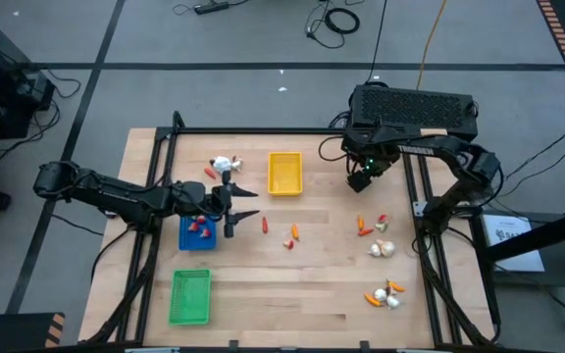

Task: Sort produce into baskets
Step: Put the green mushroom into the blue bin

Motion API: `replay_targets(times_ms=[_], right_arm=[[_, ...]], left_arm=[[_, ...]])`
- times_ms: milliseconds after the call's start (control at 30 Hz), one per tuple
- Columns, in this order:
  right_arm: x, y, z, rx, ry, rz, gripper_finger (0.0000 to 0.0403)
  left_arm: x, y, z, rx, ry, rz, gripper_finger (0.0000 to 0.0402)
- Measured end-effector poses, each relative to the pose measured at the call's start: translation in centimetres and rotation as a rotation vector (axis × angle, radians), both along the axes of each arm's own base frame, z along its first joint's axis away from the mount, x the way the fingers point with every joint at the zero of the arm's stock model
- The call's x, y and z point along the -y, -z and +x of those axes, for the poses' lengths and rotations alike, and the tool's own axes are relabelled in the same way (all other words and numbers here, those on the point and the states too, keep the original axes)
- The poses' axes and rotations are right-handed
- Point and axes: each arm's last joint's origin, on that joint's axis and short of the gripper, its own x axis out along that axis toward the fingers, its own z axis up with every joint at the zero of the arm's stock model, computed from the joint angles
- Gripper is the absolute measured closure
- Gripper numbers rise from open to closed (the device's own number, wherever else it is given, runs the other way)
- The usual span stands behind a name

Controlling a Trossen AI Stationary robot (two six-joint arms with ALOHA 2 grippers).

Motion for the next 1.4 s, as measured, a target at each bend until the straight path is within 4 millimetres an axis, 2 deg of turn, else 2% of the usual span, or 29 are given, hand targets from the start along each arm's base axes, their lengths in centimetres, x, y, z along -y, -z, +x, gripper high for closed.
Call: replay_targets(times_ms=[300, 400, 567, 700, 833, 1033, 1233, 1400], right_arm=[[0.7, 2.1, 0.6, -0.038, -0.053, 0.036, 0.0191], [0.7, 2.5, 0.6, -0.052, -0.065, 0.049, 0.0213], [0.7, 2.6, 0.6, -0.059, -0.067, 0.054, 0.0271], [0.7, 2.4, 0.6, -0.052, -0.068, 0.049, 0.0313], [0.6, 2.1, 0.5, -0.047, -0.069, 0.045, 0.034], [0.1, 0.8, 0.0, -0.042, -0.047, 0.044, 0.0359], [-0.6, -1.1, -0.2, 0.053, -0.046, 0.029, 0.0383], [-1.0, -1.4, 0.0, 0.054, -0.015, -0.002, 0.0385]], left_arm=[[0.0, 0.0, 0.0, -0.004, 0.0, 0.0, 0.0178], [0.0, 0.0, 0.0, -0.005, 0.0, 0.0, 0.0178], [0.0, 0.1, 0.0, -0.006, 0.0, 0.001, 0.0178], [0.0, 0.1, 0.0, -0.006, 0.0, 0.001, 0.0178], [0.0, 0.1, 0.0, -0.007, 0.0, 0.001, 0.0178], [0.0, 0.1, 0.0, -0.007, 0.0, 0.002, 0.0178], [0.0, 0.1, 0.0, -0.011, 0.0, 0.002, 0.0178], [0.0, 0.1, 0.0, -0.011, 0.0, 0.001, 0.0178]])
